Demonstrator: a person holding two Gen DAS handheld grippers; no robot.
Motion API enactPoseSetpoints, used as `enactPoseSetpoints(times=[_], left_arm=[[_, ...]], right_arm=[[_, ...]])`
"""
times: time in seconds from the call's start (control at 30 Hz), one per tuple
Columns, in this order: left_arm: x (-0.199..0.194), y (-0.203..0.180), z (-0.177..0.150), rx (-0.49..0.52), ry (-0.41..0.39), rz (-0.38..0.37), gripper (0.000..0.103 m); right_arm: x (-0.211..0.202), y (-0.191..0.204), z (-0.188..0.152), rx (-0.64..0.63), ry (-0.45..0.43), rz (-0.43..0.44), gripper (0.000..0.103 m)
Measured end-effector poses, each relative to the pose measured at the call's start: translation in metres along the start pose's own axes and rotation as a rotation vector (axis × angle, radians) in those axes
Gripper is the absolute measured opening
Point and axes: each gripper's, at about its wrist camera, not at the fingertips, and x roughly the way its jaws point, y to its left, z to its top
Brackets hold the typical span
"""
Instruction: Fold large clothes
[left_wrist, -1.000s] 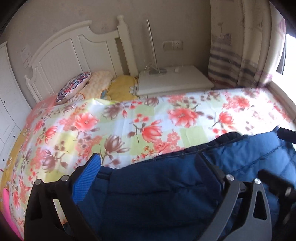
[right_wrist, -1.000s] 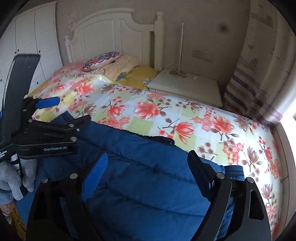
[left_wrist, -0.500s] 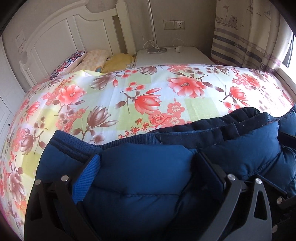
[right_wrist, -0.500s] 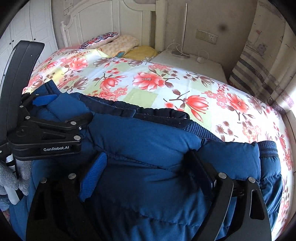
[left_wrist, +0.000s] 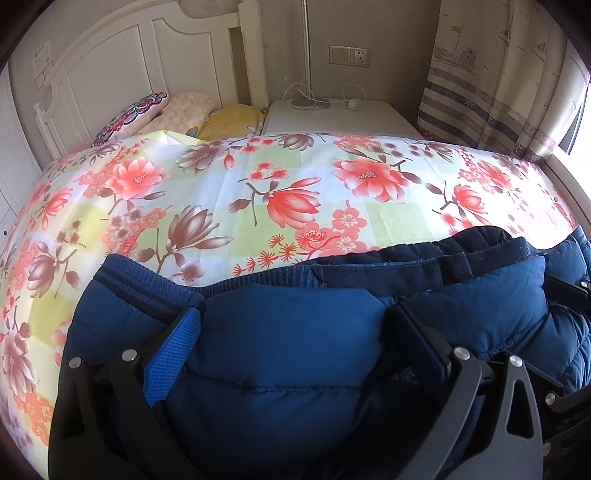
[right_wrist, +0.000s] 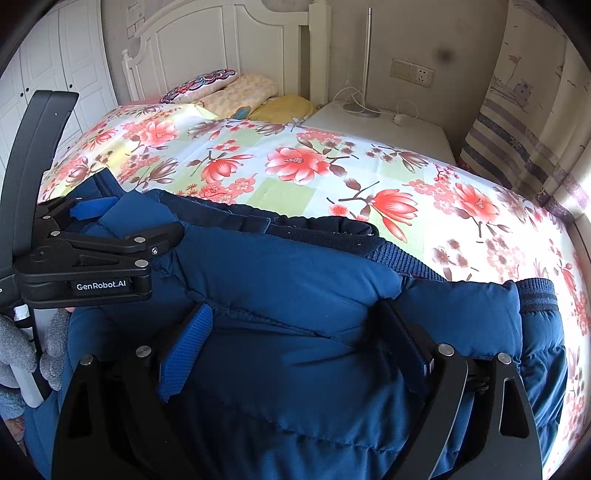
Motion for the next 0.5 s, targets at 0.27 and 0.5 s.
enactPoseSetpoints(times=[0.27,0.5], left_arm=[[-0.053,0.036,0.007,0.029,-0.078,0.133,0.101],[-0.007,0.102,-0.02,-0.144,0.091,0.109,0.101]], right_arm=[[-0.044,-0.038,0.005,0.067,-0.038,-0.088,0.088],[-0.019,-0.127,-0.035,0.376,-0.015,-0.021,0.089]])
